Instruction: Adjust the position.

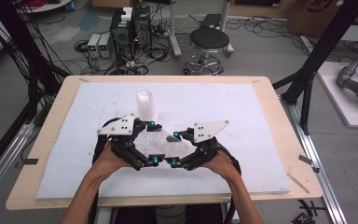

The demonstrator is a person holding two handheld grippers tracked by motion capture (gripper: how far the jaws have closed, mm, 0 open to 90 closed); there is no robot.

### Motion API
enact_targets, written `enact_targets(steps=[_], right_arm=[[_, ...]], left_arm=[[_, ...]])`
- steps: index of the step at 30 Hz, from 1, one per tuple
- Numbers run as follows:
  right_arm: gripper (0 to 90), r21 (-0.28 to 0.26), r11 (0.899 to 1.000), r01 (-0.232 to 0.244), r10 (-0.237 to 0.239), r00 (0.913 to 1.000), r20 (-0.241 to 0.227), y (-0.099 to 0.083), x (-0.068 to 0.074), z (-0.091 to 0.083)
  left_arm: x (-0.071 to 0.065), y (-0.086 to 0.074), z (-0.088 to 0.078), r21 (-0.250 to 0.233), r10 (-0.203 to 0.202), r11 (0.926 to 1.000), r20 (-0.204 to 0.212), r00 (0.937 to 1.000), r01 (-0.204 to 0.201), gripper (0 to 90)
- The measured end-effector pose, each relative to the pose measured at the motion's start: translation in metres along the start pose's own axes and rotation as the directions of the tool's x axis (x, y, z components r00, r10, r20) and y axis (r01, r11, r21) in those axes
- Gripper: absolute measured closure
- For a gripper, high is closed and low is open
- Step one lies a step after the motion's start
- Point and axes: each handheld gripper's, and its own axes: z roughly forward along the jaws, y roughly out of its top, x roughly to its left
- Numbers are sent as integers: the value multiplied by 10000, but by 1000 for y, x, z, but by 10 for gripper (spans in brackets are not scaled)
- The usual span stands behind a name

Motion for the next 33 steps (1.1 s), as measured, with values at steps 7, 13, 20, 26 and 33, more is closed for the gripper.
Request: enact_targets(steps=[7,13,20,26,33], right_arm=[[328,2092,9779,-22,-32,9997,254,8,2,-5],[330,4238,9057,81,-216,9994,271,27,4,-6],[331,5823,8125,271,-357,9994,34,40,6,2],[332,6706,7407,400,-329,9992,-232,47,8,12],[332,6754,7350,605,-386,9981,-473,50,10,14]], left_arm=[[3,12,-11,2963,375,9546,-220,9991,-293,50],[7,21,-4,5146,245,8568,224,9994,-325,49],[8,25,10,6374,38,7698,460,9989,-323,50],[7,27,18,6441,105,7638,541,9985,-429,78],[5,26,28,6182,168,7833,834,9964,-649,93]])
